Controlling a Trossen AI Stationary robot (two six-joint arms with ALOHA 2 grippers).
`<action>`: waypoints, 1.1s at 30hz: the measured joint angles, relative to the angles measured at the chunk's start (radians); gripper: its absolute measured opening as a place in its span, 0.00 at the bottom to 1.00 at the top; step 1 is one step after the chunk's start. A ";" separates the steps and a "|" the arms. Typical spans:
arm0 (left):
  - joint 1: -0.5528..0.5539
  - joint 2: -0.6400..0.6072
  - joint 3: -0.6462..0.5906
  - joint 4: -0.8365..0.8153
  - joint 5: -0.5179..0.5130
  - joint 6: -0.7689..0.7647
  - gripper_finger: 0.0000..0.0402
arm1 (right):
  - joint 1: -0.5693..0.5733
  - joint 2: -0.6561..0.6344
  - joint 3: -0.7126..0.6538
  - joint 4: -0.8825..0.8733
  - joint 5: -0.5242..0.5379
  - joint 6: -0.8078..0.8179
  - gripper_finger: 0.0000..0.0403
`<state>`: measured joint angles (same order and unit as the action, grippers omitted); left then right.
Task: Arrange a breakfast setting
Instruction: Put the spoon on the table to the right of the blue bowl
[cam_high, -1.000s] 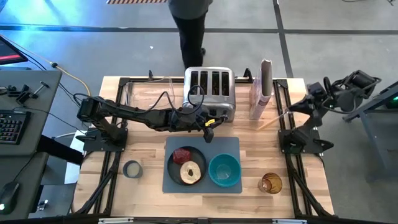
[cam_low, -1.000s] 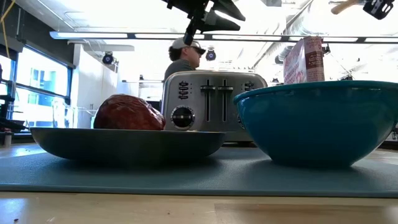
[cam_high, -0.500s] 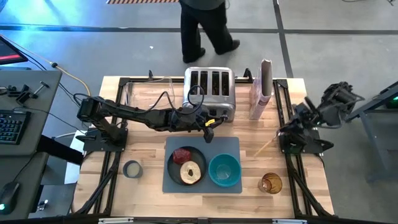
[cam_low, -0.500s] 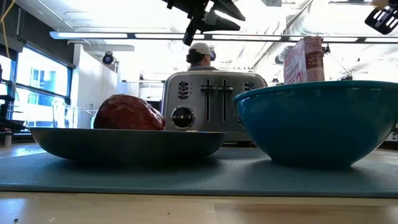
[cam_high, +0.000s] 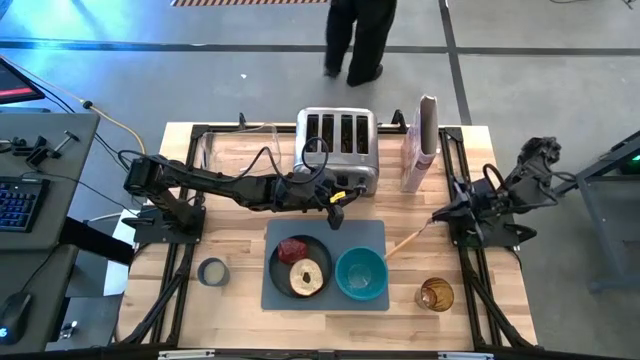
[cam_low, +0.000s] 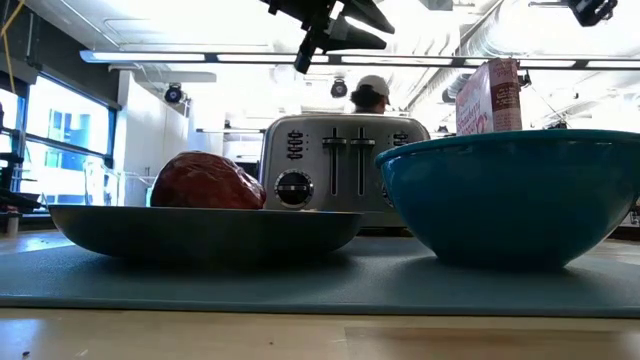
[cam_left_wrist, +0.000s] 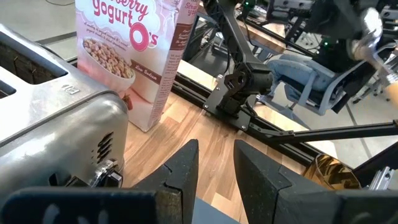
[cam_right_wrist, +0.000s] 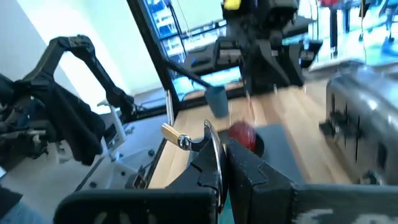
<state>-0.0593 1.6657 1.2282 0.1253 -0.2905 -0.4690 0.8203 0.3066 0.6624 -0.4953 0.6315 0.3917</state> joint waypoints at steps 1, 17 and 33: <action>0.000 0.000 0.000 0.000 0.000 0.000 0.22 | -0.008 0.004 0.000 0.018 -0.001 -0.016 0.00; 0.000 0.000 0.000 0.000 0.000 -0.002 0.22 | -0.253 0.063 0.004 0.072 -0.083 -0.160 0.00; 0.000 0.000 0.000 0.000 0.000 -0.001 0.22 | -0.499 0.252 0.004 0.135 -0.448 -0.181 0.00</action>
<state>-0.0593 1.6657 1.2282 0.1250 -0.2905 -0.4698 0.3215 0.5583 0.6662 -0.3604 0.1839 0.2109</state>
